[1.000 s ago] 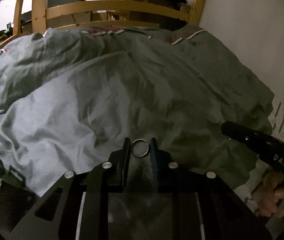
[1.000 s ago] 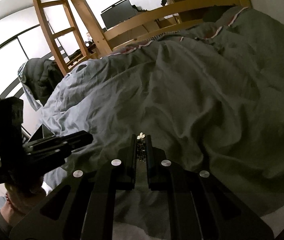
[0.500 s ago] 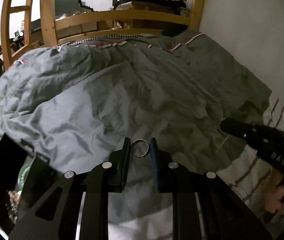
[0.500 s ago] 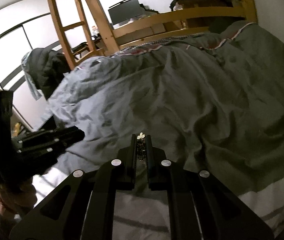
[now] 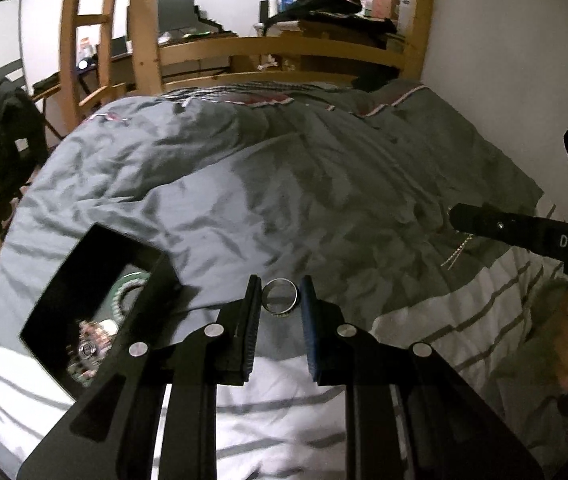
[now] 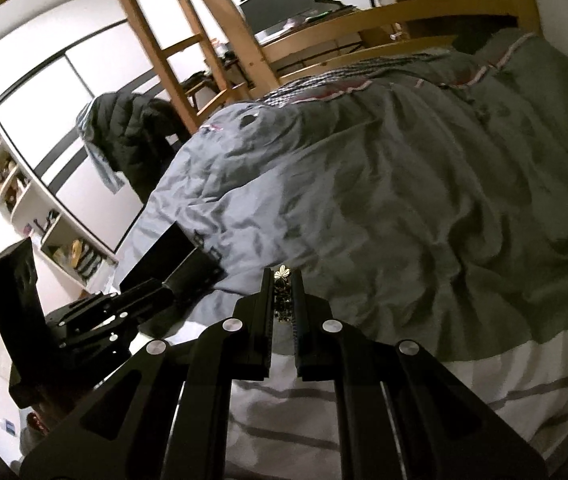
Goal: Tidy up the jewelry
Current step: 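Carry the silver ring to the box with the left tool while the right tool carries the pendant, then release the ring into the box with the left tool while the right tool drops the pendant in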
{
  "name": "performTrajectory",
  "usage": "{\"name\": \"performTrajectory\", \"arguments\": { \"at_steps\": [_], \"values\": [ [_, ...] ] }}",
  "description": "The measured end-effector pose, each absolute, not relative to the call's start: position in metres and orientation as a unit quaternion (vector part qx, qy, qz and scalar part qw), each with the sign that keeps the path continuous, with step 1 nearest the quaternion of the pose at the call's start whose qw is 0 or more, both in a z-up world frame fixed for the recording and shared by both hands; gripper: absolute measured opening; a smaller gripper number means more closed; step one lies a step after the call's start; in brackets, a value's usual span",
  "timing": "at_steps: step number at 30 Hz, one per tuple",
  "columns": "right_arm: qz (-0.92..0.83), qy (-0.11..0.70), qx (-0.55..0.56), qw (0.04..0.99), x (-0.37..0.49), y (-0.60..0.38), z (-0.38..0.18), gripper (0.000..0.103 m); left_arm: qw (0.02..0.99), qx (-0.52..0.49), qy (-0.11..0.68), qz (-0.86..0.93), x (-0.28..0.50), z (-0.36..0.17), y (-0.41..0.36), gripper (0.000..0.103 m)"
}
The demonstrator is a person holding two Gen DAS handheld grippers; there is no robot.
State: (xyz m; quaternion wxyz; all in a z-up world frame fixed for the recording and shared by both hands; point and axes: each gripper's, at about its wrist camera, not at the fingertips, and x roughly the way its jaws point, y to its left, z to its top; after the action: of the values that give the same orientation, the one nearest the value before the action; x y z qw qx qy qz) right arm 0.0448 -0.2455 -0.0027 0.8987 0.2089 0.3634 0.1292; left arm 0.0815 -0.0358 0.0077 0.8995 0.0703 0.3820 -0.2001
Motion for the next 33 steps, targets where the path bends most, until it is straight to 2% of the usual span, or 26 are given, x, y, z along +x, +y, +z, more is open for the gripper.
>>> {"name": "performTrajectory", "arguments": {
  "at_steps": [16, 25, 33],
  "values": [
    [0.17, 0.385, 0.149, 0.895, 0.09, -0.138, 0.046, 0.009, 0.915, -0.018, 0.389, -0.105, 0.104, 0.035, 0.09, 0.02],
    [0.199, 0.408, 0.109, 0.884, 0.131, -0.068, 0.041, 0.009, 0.899, -0.061, 0.427, -0.072, 0.123, 0.018, 0.127, 0.02],
    [0.219, 0.435, 0.118, 0.865, 0.166, -0.026, 0.02, 0.009, 0.883, -0.084, 0.458, -0.06, 0.136, -0.001, 0.134, 0.02]
  ]
}}
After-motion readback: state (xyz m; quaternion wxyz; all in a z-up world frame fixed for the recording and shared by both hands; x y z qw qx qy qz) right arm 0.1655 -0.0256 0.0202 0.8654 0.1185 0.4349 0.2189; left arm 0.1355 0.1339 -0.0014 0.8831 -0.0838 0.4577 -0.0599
